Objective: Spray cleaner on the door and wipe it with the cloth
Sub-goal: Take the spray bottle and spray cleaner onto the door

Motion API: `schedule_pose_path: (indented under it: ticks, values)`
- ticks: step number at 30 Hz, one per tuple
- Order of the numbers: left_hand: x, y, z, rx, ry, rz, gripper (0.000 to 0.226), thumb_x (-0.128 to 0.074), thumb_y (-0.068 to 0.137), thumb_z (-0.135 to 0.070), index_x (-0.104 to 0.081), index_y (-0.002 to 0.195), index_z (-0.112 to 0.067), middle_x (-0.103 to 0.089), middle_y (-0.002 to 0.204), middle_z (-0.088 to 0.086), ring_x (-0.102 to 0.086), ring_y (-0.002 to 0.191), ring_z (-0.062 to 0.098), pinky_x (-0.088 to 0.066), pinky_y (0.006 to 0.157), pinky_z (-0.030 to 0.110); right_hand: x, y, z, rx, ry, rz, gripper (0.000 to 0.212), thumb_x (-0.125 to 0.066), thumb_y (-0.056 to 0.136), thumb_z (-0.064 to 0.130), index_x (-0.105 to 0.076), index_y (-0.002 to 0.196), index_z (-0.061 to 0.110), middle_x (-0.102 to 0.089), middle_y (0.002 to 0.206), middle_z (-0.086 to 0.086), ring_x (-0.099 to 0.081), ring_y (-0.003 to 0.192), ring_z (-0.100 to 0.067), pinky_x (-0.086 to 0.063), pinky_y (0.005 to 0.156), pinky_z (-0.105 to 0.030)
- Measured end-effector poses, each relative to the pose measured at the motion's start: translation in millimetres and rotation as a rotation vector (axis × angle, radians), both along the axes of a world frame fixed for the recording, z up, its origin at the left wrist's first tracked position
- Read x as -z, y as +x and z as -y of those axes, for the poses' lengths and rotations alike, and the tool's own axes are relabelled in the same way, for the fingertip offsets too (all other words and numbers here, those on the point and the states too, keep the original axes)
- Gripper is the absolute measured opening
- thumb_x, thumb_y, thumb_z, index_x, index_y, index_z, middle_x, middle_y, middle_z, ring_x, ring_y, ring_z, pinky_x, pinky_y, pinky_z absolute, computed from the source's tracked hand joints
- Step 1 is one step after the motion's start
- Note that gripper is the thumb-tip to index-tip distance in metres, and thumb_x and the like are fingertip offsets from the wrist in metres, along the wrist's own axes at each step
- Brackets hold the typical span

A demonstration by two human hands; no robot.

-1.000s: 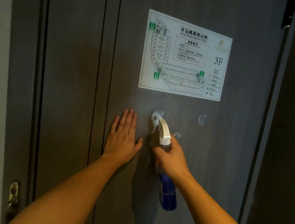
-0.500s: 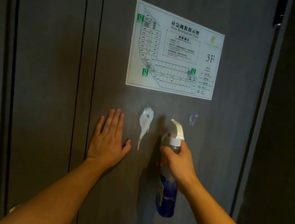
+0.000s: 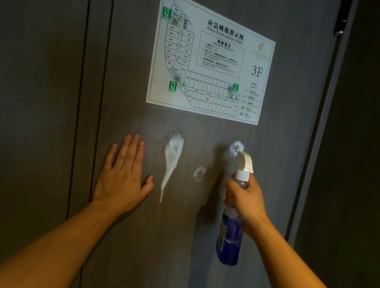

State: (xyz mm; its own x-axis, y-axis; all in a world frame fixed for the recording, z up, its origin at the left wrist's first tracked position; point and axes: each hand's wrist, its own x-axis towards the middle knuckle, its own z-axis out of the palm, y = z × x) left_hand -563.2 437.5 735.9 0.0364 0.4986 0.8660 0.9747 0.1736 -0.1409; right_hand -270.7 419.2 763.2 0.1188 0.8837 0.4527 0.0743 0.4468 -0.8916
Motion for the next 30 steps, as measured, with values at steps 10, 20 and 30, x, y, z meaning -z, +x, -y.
schedule_pose_path:
  ticks: [10,20,30]
  values:
    - [-3,2,3,0.006,-0.005,0.013,0.093,-0.044,0.09,-0.056,-0.009,0.158,-0.004,-0.006,0.167,0.019,0.002,0.156,0.029,0.01,0.125,0.044,19,-11,9,-0.09,-0.057,0.072,0.026,-0.063,0.093,0.007,-0.057,0.115,0.019,-0.065,0.089,-0.015,-0.064,0.068,-0.019,-0.056,0.056,-0.021]
    - [-2,2,5,0.01,-0.013,0.008,0.093,-0.045,0.092,-0.055,-0.006,0.158,-0.004,-0.002,0.168,0.017,0.005,0.156,0.028,0.005,0.126,0.047,53,-49,18,-0.158,-0.096,0.163,0.032,-0.063,0.092,0.007,-0.055,0.122,0.016,-0.067,0.091,-0.013,-0.065,0.069,-0.015,-0.055,0.055,-0.018]
    - [0,0,6,0.052,0.006,0.006,0.091,-0.047,0.092,-0.052,-0.008,0.158,-0.003,-0.006,0.168,0.019,0.001,0.156,0.029,0.0,0.127,0.048,56,-48,11,-0.148,-0.082,0.1,0.026,-0.062,0.092,0.005,-0.056,0.115,0.019,-0.063,0.086,-0.016,-0.061,0.069,-0.023,-0.057,0.06,-0.027]
